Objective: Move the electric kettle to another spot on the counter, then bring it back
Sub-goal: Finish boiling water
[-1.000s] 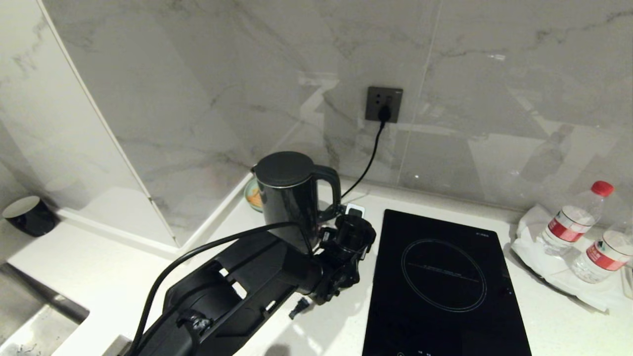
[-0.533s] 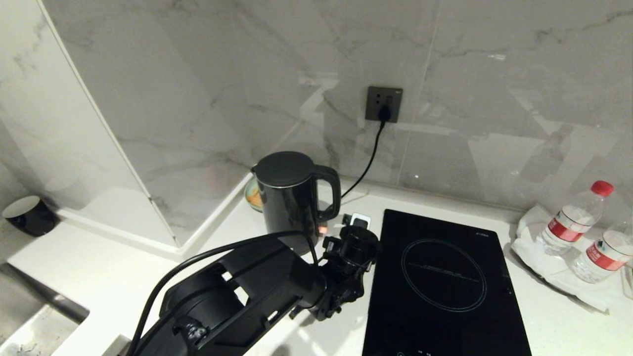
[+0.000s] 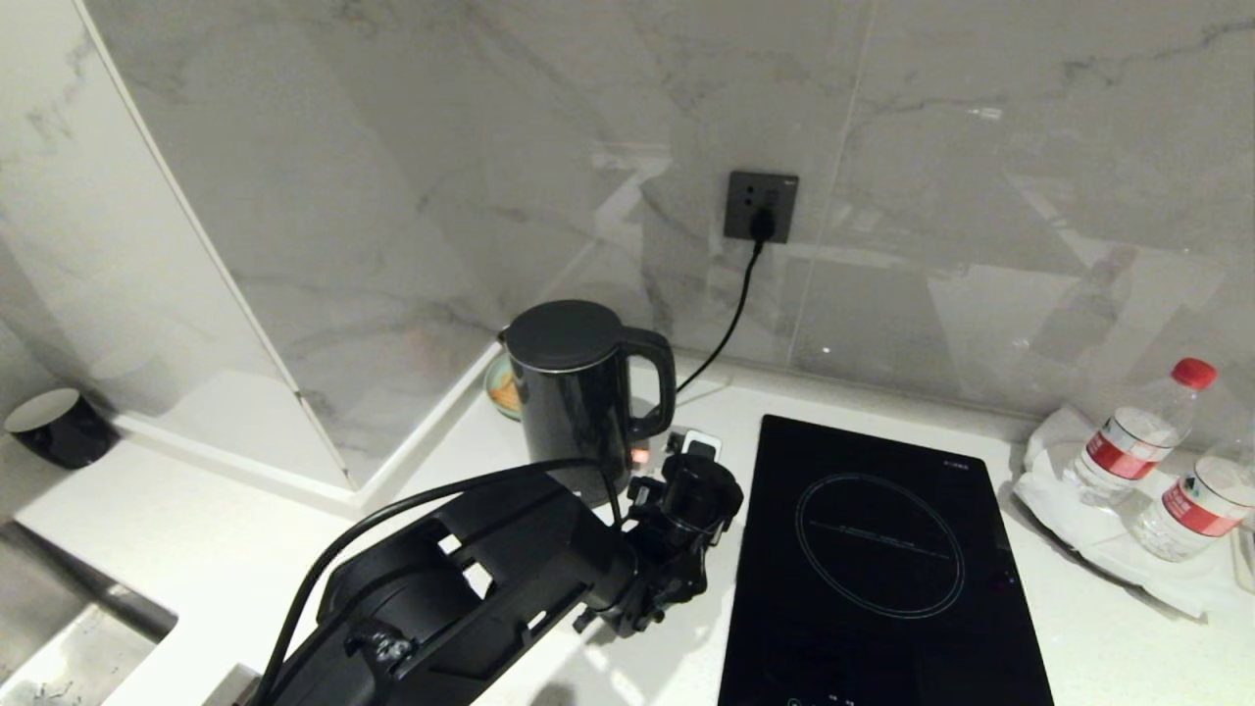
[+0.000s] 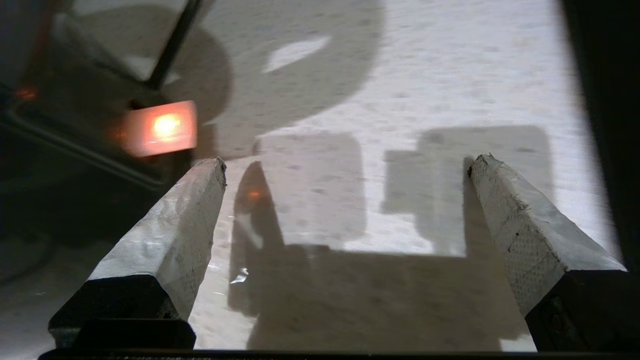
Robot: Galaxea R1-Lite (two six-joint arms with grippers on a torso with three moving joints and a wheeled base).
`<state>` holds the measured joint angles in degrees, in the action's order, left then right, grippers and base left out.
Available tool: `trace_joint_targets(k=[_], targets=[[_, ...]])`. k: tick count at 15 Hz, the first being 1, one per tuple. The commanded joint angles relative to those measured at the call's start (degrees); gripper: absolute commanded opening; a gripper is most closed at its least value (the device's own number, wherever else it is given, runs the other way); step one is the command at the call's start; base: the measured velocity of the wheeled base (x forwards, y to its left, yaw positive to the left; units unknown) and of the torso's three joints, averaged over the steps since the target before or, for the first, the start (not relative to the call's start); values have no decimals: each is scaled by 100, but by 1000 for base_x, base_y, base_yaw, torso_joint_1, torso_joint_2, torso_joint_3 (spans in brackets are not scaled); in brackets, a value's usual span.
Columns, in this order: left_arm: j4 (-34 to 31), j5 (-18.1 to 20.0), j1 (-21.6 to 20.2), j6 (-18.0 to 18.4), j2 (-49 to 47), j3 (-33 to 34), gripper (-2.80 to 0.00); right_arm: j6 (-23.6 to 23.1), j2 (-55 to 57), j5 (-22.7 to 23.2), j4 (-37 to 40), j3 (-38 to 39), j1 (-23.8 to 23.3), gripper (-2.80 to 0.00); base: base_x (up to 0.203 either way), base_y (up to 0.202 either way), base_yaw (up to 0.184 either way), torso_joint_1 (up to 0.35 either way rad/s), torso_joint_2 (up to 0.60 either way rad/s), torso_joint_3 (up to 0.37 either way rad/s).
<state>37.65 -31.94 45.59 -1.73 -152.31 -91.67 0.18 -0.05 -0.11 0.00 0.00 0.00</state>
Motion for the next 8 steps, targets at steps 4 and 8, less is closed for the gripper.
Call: trace_joint_targets(k=[4,8], targets=[[14,-40,-208,16,-220,-272,0,-1,5,2,0,0,0,-280,0,0,0,0,0,0],[-20,-14,-249,59,-220,-342,0,-1,5,2,0,0,0,-280,0,0,0,0,0,0]])
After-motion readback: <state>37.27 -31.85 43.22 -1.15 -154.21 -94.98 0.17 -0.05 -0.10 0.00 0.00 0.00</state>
